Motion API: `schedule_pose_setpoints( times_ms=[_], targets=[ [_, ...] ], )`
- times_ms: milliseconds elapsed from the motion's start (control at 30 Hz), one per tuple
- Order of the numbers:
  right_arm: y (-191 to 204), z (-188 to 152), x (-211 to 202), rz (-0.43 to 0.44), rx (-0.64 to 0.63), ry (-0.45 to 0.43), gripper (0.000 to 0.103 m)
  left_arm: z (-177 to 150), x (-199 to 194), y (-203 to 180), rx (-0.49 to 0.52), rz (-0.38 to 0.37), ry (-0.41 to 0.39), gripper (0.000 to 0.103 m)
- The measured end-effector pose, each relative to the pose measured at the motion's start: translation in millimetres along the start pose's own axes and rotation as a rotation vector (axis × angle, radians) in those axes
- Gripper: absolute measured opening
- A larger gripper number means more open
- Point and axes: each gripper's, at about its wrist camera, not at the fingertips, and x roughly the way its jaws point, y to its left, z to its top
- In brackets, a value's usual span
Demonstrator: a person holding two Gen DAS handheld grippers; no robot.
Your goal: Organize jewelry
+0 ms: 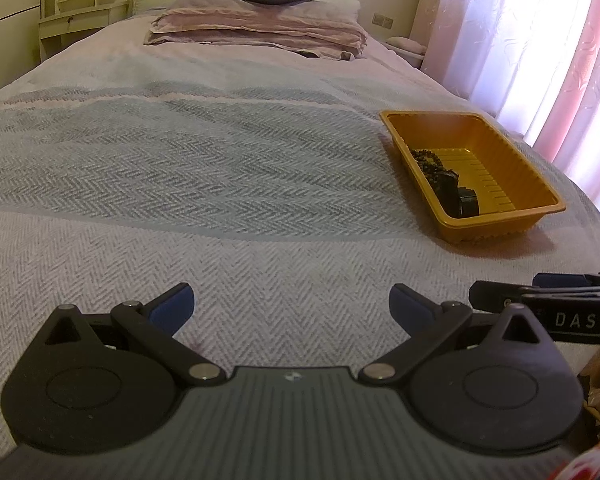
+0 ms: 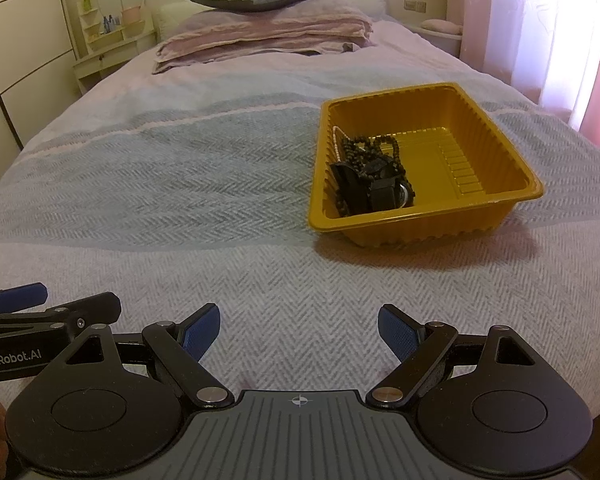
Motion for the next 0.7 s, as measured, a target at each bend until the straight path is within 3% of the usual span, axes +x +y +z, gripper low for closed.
schedule_pose_setpoints(
  times_ms=[700],
  targets=[
    [0.0, 2.0, -0.7, 0.0, -0.001, 0.001, 0.086, 2.3, -0.6, 1.2, 0.0, -0.019, -0.018, 0.103]
  ],
)
